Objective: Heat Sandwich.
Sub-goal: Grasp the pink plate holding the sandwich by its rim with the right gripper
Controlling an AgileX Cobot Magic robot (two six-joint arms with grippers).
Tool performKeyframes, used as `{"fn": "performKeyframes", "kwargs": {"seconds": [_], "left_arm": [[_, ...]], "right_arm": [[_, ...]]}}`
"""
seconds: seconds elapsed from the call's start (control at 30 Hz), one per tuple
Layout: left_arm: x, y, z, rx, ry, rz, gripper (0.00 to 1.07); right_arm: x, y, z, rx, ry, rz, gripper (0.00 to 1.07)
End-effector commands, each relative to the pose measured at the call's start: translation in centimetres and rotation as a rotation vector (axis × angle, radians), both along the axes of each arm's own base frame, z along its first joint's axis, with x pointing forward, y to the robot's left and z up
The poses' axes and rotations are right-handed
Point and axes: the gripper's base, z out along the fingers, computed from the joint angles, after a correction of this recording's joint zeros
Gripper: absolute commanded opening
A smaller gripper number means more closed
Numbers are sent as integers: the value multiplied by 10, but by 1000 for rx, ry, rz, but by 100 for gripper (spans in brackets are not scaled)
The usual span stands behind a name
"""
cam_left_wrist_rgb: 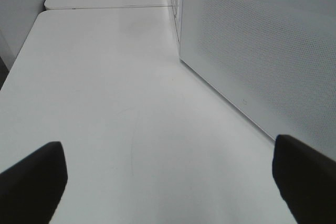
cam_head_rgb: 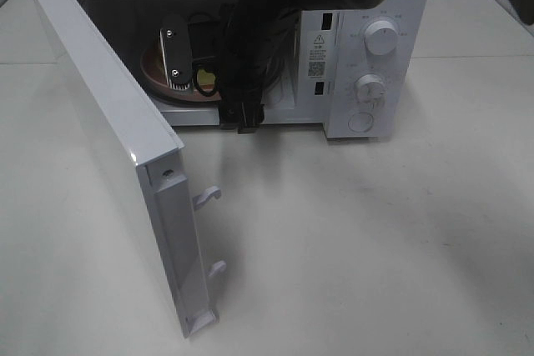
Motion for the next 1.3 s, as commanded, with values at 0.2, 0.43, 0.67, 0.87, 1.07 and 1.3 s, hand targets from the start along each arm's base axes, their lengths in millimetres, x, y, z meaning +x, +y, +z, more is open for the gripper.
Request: {"fn": "performKeyframes", "kwargs": {"seconds": [0.2, 0.43, 0.67, 0.87, 1.07, 1.3], "left_arm": [[-4, 0, -1, 1, -24, 5, 103], [-4, 0, -1, 5, -24, 7, 103], [-4, 0, -1, 5, -24, 7, 103], [-4, 1, -1, 6, -24, 8, 103], [-4, 1, -1, 6, -24, 8, 103], [-4, 1, -1, 6, -24, 8, 103]], "right_arm": [[25, -4, -13, 1, -18, -24, 86], [33, 2, -24, 11, -16, -39, 84], [36, -1, -35, -4, 2, -47, 82], [36, -1, -35, -12, -6, -45, 80], [33, 4, -34, -10, -10, -33, 76], [32, 2, -35, -21, 5, -43, 32]]}}
